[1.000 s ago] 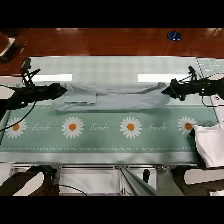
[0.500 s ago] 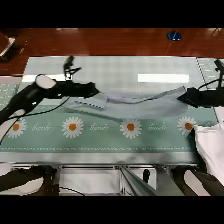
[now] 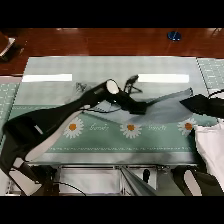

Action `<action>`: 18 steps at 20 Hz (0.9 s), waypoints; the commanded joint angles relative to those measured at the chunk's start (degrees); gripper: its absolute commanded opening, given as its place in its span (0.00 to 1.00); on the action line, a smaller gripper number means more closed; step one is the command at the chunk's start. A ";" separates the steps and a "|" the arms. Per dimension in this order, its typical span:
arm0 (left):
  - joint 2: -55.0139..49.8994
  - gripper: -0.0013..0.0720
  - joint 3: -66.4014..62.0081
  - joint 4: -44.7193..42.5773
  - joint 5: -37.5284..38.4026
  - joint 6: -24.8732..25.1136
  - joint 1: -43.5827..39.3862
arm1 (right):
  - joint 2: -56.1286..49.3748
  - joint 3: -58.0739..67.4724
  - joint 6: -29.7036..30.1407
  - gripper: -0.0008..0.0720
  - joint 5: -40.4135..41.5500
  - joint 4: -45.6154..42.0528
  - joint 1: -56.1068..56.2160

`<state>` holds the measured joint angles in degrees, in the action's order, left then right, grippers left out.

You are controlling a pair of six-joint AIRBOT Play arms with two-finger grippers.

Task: Fold the shirts.

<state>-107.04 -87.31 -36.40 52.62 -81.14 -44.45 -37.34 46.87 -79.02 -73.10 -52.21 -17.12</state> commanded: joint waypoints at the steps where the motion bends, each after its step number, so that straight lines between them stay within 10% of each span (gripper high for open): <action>1: -4.55 0.05 -3.34 0.07 3.98 -2.12 -6.32 | 0.66 -0.09 0.68 0.04 0.20 2.80 0.04; 6: -4.28 0.05 -7.39 -0.22 7.78 4.83 -5.03 | 0.66 -0.09 0.39 0.04 1.05 3.30 2.38; 10: 1.95 0.05 -6.82 -15.21 18.60 -2.34 6.78 | 0.59 -0.09 -2.64 0.04 7.19 3.23 9.55; 18: 45.53 0.05 25.33 -23.19 8.59 -2.45 41.64 | -22.10 14.27 -4.81 0.04 17.29 3.28 32.92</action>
<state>-76.49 -72.60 -57.21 65.12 -84.20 -14.28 -50.33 55.02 -83.26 -60.27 -48.93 7.46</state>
